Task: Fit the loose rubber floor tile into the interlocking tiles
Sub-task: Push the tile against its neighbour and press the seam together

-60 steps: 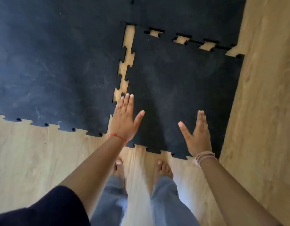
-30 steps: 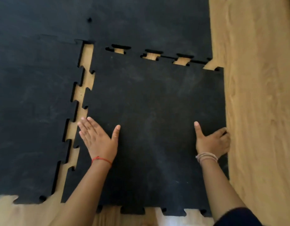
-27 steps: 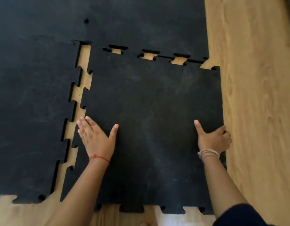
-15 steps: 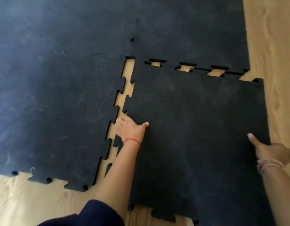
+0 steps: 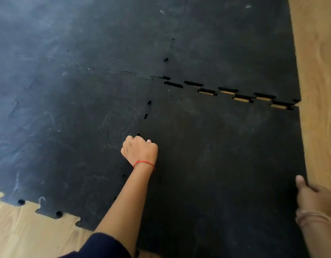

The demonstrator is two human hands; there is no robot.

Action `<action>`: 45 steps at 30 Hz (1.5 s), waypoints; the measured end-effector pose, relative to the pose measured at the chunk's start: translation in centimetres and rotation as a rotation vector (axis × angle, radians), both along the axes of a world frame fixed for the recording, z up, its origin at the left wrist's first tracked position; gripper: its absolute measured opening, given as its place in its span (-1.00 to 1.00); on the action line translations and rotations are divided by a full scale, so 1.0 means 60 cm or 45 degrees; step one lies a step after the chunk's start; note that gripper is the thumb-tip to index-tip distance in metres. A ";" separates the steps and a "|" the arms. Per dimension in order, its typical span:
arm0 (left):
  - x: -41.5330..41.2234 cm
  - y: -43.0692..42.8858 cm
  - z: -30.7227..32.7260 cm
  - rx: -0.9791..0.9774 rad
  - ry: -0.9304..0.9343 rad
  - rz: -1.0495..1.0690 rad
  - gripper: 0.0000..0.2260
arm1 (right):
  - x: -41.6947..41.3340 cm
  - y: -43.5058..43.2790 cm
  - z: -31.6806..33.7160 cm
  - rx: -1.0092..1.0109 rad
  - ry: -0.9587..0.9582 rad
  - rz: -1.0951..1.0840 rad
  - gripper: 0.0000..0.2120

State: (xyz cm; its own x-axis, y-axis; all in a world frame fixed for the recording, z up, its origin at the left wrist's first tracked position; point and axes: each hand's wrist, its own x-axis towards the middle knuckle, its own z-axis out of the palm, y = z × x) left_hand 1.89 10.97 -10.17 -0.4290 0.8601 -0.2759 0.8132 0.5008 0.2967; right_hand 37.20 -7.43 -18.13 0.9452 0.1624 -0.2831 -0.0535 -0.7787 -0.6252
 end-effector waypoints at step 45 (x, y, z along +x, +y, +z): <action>-0.043 -0.307 -0.125 0.078 0.231 0.347 -0.36 | -0.445 0.375 0.036 0.000 -0.867 2.767 -0.25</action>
